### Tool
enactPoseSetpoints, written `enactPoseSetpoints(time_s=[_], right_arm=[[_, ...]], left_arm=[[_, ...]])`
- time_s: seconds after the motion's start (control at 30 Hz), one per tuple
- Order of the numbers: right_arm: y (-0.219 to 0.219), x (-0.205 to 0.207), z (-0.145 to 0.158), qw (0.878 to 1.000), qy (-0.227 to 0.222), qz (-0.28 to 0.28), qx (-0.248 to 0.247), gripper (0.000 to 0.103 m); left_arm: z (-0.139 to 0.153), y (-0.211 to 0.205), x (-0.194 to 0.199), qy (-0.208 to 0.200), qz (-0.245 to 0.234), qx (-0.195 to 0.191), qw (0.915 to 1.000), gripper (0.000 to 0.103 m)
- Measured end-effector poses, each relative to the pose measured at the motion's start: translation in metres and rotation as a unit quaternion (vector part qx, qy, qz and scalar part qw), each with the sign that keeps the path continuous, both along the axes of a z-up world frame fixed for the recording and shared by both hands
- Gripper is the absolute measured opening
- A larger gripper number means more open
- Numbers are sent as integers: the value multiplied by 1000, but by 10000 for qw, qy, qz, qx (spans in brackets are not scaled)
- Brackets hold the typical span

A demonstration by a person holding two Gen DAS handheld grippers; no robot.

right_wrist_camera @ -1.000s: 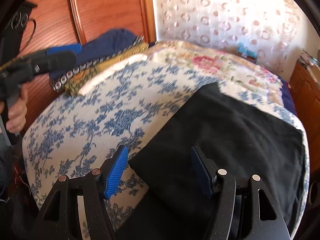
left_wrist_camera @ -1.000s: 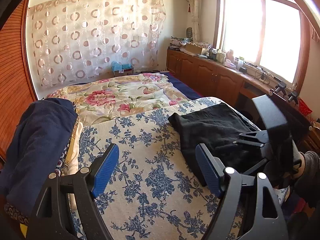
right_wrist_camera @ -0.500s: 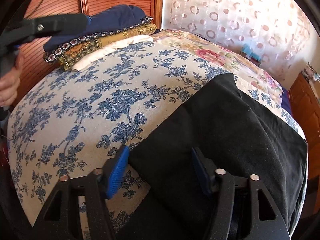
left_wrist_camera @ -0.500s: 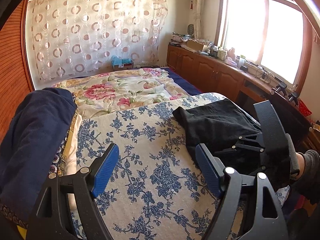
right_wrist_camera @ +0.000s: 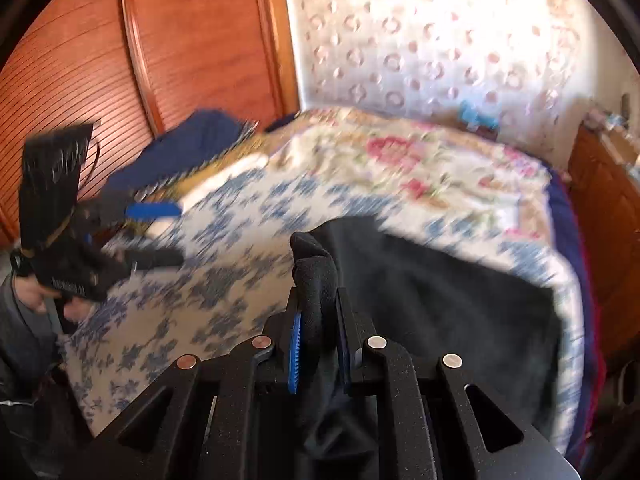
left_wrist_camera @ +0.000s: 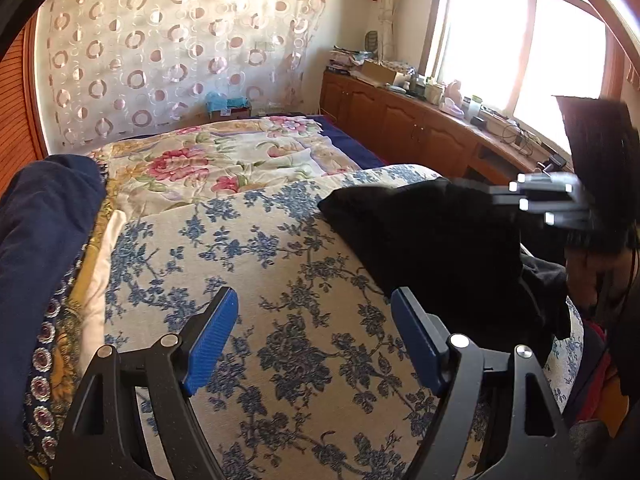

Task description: Fold small clothes

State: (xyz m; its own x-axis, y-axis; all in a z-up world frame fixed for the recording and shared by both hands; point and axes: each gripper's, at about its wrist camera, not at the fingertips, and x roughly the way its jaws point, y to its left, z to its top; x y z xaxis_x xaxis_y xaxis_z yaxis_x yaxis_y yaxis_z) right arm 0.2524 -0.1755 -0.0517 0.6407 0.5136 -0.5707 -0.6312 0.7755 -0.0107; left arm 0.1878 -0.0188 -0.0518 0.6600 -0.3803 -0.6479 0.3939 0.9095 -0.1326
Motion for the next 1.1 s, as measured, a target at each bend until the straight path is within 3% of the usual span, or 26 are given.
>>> enactPoseSetpoints(time_s=[0.13,0.3,0.47,0.6,0.7,0.8,0.9,1.1], right_arm=[[-31,22,11,9989,-200,-374,-174,15],[-65,56,7,9967,-42,-767,-271,15],[-78,85,-5,9937,336,-1055,-148,15],[-77,101,-1,9898,253,-1399,-67,15],[-81,97,4,9859,164,-1658,159,24],[-79,86,-1,9877,216,-1536,219,27],[-73,84,-16,9891,390,-1418,102,48],[-49,87,-46,9892,679,-1251,-355,49]], left_arm=[[-3,-12,4,48,-86,32,9999,80],[-7,-26,9,141,-159,80,9997,80],[-13,-35,13,229,-190,141,9995,80],[-17,-44,15,301,-216,206,9991,80],[-20,-49,18,355,-227,247,9988,80],[-23,-54,18,383,-254,263,9986,80],[-26,-60,20,420,-275,247,9984,80],[-32,-80,31,490,-343,266,9979,80]])
